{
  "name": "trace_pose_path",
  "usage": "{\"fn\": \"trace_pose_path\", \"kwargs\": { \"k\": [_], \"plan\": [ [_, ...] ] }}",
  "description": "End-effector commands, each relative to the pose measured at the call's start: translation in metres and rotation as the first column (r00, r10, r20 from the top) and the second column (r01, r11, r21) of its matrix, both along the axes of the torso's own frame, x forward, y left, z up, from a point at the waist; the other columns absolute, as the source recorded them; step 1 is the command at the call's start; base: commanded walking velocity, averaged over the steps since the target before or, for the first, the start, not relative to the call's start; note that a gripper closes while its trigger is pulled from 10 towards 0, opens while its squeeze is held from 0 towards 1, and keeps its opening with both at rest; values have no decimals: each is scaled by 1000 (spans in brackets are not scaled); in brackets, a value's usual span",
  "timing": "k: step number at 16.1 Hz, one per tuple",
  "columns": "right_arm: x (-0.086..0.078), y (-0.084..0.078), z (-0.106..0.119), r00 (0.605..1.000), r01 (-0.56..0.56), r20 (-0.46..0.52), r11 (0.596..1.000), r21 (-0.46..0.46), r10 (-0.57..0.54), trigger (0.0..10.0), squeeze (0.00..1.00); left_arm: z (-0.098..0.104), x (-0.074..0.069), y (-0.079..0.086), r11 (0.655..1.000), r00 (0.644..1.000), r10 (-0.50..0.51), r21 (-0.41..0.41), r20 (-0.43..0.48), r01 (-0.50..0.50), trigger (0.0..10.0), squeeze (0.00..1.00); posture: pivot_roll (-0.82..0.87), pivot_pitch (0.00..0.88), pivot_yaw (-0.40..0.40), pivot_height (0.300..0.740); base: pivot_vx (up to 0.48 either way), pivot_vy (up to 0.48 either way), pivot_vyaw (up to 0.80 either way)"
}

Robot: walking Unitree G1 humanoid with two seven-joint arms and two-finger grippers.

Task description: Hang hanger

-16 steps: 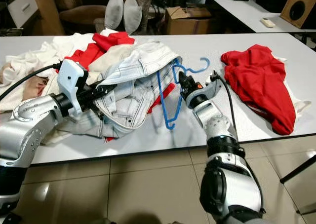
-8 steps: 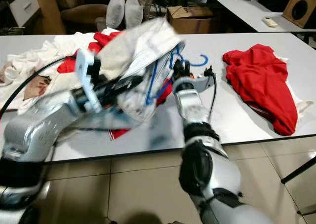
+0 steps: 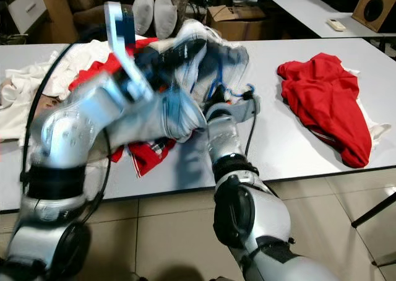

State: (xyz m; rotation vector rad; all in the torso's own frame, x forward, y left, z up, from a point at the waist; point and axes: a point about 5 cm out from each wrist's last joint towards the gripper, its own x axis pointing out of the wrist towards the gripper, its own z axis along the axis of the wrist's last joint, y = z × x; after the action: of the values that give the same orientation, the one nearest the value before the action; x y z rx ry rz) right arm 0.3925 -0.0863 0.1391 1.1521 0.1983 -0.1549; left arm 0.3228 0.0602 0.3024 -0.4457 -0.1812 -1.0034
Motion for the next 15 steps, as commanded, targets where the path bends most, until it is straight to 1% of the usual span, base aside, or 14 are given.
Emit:
{"fn": "trace_pose_path", "kwargs": {
  "k": [1, 2, 3, 4, 5, 7, 8, 9, 10, 11, 12, 13, 14, 15],
  "plan": [
    [-5, -1, -15, 997, -12, -79, 999, -50, 8, 10000, 0, 20, -4, -1, 998, 998, -5, -63, 68, 9, 0, 0, -33, 4, 15, 740, 0, 0, 0],
    [-7, -2, -19, 994, -26, -108, 997, -80, 17, 10000, 0, 25, 2, 1, 996, 998, 41, -83, 57, -36, 0, 0, -36, 3, 18, 740, 0, 0, 0],
    [-10, -3, -26, 987, -72, -154, 991, -110, 55, 10000, 0, 38, 11, 7, 984, 992, 111, -144, 59, -101, 0, 0, -38, 0, 20, 740, 0, 0, 0],
    [-11, -4, -29, 981, -108, -175, 987, -119, 86, 10000, 0, 47, 19, 12, 972, 984, 166, -180, 57, -154, 0, 0, -42, 0, 23, 740, 0, 0, 0],
    [-10, -4, -26, 980, -130, -170, 983, -126, 108, 10000, 0, 53, 28, 18, 958, 973, 228, -189, 44, -216, 0, 0, -45, 0, 26, 740, 0, 0, 0],
    [-9, -7, -19, 980, -148, -151, 984, -98, 132, 10000, 0, 58, 45, 29, 922, 936, 351, -185, 22, -341, 0, 0, -52, 0, 31, 740, 0, 0, 0],
    [-10, -10, -15, 980, -152, -142, 986, -74, 141, 10000, 0, 58, 55, 38, 890, 900, 435, -157, 12, -428, 0, 0, -56, 0, 35, 740, 0, 0, 0],
    [-14, -13, -8, 981, -154, -127, 986, -59, 145, 10000, 0, 53, 68, 46, 855, 863, 504, -127, -26, -503, 0, 0, -58, 0, 36, 740, 0, 0, 0],
    [-17, -14, -4, 981, -160, -120, 986, -49, 153, 10000, 0, 50, 73, 51, 833, 839, 543, -108, -33, -543, 0, 0, -58, 0, 36, 740, 0, 0, 0],
    [-26, -17, 9, 981, -180, -79, 983, -35, 177, 10000, 0, 41, 85, 63, 770, 772, 636, -45, -24, -636, 0, 0, -66, 0, 44, 740, 0, 0, 0],
    [-30, -19, 16, 981, -188, -58, 981, -35, 186, 10000, 0, 36, 89, 68, 747, 747, 664, -16, -23, -664, 0, 0, -68, 0, 46, 740, 0, 0, 0],
    [-38, -21, 25, 981, -194, -35, 980, -34, 193, 10000, 0, 27, 93, 75, 717, 717, 697, 25, -16, -696, 0, 0, -74, 0, 48, 740, 0, 0, 0],
    [-46, -25, 36, 980, -201, -5, 979, -37, 201, 10000, 0, 14, 98, 83, 677, 679, 734, 89, -14, -731, 0, 0, -76, 0, 50, 740, 0, 0, 0],
    [-56, -30, 50, 980, -197, 29, 979, -41, 199, 10000, 0, -5, 101, 93, 620, 633, 774, 183, 15, -763, 0, 0, -81, 0, 54, 740, 0, 0, 0]
  ]
}}
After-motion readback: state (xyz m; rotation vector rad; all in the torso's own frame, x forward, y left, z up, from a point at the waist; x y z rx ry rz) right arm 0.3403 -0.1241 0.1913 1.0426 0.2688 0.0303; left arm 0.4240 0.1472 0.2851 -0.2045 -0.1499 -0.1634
